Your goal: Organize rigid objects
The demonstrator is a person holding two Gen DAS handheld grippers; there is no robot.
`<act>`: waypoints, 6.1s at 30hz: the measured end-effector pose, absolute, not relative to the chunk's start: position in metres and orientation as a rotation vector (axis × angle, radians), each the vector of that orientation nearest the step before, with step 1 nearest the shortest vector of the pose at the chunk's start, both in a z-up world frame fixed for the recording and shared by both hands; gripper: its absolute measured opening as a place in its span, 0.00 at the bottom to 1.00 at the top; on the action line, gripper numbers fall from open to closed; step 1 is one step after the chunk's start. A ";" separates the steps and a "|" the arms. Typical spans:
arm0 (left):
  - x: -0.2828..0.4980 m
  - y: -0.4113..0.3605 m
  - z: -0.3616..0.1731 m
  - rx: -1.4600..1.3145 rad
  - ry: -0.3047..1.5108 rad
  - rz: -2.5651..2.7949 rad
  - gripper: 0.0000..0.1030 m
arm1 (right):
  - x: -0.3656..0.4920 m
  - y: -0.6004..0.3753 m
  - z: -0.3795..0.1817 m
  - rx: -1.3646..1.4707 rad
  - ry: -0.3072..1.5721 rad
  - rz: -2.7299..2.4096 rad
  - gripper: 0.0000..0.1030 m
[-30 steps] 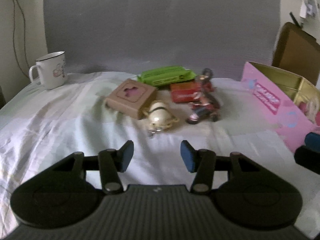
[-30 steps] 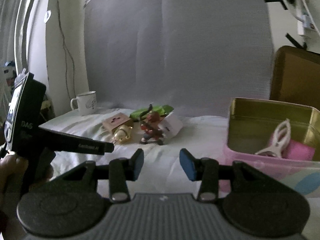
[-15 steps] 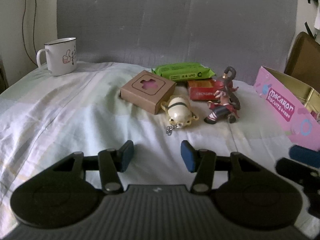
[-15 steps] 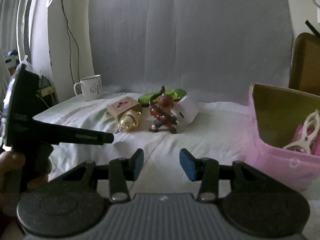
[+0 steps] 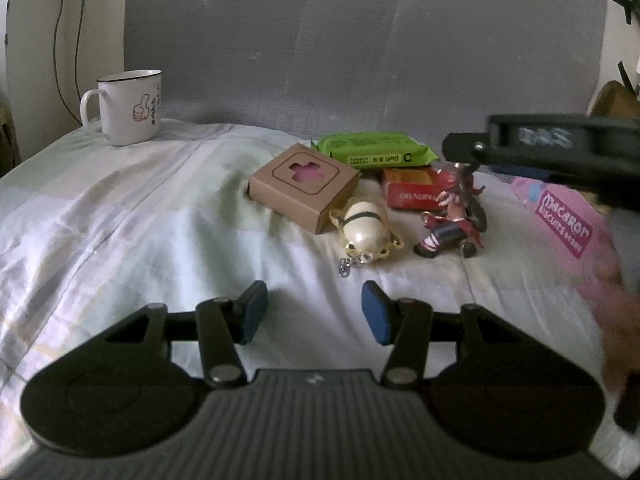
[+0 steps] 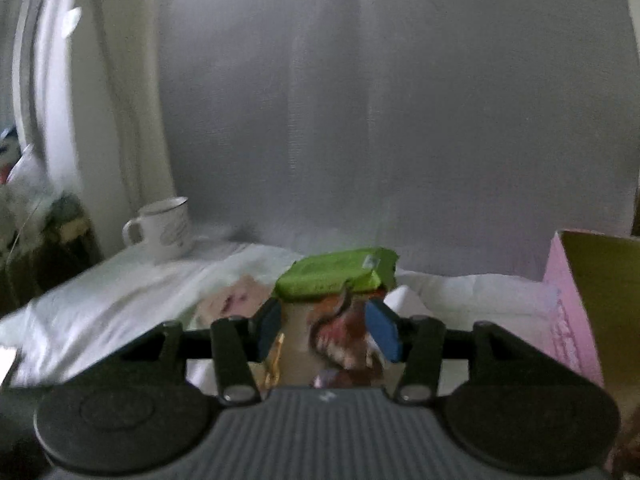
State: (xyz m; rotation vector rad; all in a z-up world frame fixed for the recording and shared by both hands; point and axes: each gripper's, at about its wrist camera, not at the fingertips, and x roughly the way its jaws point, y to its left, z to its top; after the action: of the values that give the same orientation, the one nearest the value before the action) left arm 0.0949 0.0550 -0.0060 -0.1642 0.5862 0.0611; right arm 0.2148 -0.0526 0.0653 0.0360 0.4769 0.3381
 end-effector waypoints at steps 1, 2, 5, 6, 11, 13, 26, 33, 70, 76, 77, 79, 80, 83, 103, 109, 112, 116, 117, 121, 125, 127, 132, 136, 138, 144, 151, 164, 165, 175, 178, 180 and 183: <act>0.095 0.056 -0.006 -0.171 0.587 0.059 0.53 | 0.224 -0.053 0.066 0.051 0.499 0.328 0.41; 0.096 0.057 -0.006 -0.178 0.587 0.056 0.53 | 0.235 -0.055 0.064 0.063 0.535 0.321 0.27; 0.096 0.059 -0.006 -0.187 0.587 0.048 0.55 | 0.237 -0.071 0.062 0.131 0.565 0.345 0.13; 0.097 0.059 -0.006 -0.185 0.588 0.046 0.56 | 0.231 -0.076 0.061 0.138 0.566 0.348 0.13; 0.097 0.060 -0.006 -0.195 0.581 0.028 0.56 | 0.185 -0.110 0.047 0.176 0.575 0.358 0.12; 0.095 0.061 -0.006 -0.210 0.568 0.011 0.57 | 0.167 -0.127 0.037 0.211 0.599 0.355 0.13; 0.081 0.020 -0.003 -0.244 0.582 -0.495 0.64 | 0.037 -0.167 0.018 0.127 0.575 0.368 0.15; 0.059 -0.016 0.008 -0.228 0.573 -0.619 0.77 | 0.012 -0.171 0.013 0.061 0.582 0.357 0.38; 0.031 0.016 -0.005 -0.335 0.628 -0.535 0.77 | 0.005 -0.151 0.031 0.033 0.493 0.510 0.56; 0.035 0.012 -0.017 -0.376 0.685 -0.554 0.78 | 0.032 -0.131 0.013 0.027 0.621 0.586 0.59; 0.035 0.010 -0.018 -0.381 0.694 -0.562 0.75 | 0.039 -0.128 0.008 0.031 0.649 0.602 0.60; 0.033 0.002 -0.019 -0.361 0.699 -0.582 0.69 | 0.046 -0.122 0.007 0.006 0.658 0.623 0.54; 0.030 -0.004 -0.019 -0.327 0.690 -0.567 0.70 | 0.048 -0.117 0.009 -0.031 0.657 0.633 0.49; 0.027 -0.010 -0.016 -0.295 0.671 -0.542 0.69 | 0.049 -0.109 0.006 -0.080 0.639 0.645 0.49; 0.113 -0.170 0.078 -0.086 0.514 -0.815 0.65 | 0.054 -0.227 0.073 -0.076 0.311 0.335 0.48; 0.159 -0.232 0.061 -0.062 0.594 -0.823 0.65 | 0.077 -0.285 0.066 -0.030 0.313 0.187 0.48; 0.182 -0.256 0.048 -0.016 0.627 -0.735 0.69 | 0.095 -0.308 0.049 -0.012 0.339 0.108 0.50; 0.199 -0.261 0.040 0.000 0.603 -0.610 0.80 | 0.111 -0.325 0.031 0.006 0.319 0.020 0.72; 0.200 -0.259 0.040 -0.002 0.588 -0.584 0.81 | 0.111 -0.325 0.029 -0.008 0.313 0.008 0.74; 0.200 -0.256 0.042 0.073 0.543 -0.445 0.81 | 0.106 -0.322 0.027 -0.080 0.263 -0.027 0.77; 0.199 -0.226 0.040 0.010 0.599 -0.393 0.81 | 0.103 -0.327 0.033 -0.030 0.240 -0.023 0.77; 0.187 -0.209 0.044 -0.021 0.588 -0.385 0.81 | 0.097 -0.329 0.037 0.004 0.213 -0.018 0.77; 0.142 -0.159 0.053 -0.065 0.555 -0.372 0.81 | 0.082 -0.340 0.043 0.087 0.158 -0.081 0.73; 0.112 -0.112 0.046 -0.092 0.562 -0.351 0.81 | 0.068 -0.342 0.050 0.161 0.131 -0.105 0.72; 0.100 -0.083 0.035 -0.088 0.569 -0.321 0.81 | 0.059 -0.334 0.053 0.178 0.127 -0.084 0.71; 0.083 0.011 0.007 -0.084 0.599 -0.092 0.81 | 0.045 -0.274 0.074 0.135 0.169 0.132 0.67; 0.093 0.059 -0.011 -0.117 0.564 0.044 0.75 | 0.081 -0.165 0.087 0.040 0.330 0.372 0.65; 0.095 0.072 -0.011 -0.224 0.563 -0.055 0.75 | 0.203 -0.036 0.043 -0.383 0.556 0.269 0.60; 0.095 0.074 -0.011 -0.237 0.571 -0.056 0.75 | 0.204 -0.035 0.039 -0.408 0.565 0.257 0.57; 0.088 0.072 -0.010 -0.250 0.561 -0.096 0.75 | 0.140 -0.094 0.060 -0.216 0.568 0.281 0.31; 0.085 0.073 -0.009 -0.278 0.554 -0.182 0.75 | 0.093 -0.130 0.069 0.015 0.626 0.382 0.31; 0.084 0.072 -0.010 -0.318 0.576 -0.273 0.77 | 0.065 -0.151 0.074 0.154 0.669 0.437 0.31; 0.082 0.064 -0.010 -0.348 0.610 -0.382 0.77 | 0.018 -0.182 0.081 0.291 0.691 0.467 0.29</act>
State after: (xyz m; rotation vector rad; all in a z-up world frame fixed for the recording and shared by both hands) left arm 0.0817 0.0639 -0.0104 -0.3484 0.6104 -0.3817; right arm 0.0184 -0.1815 0.0812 0.2909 0.6910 0.4672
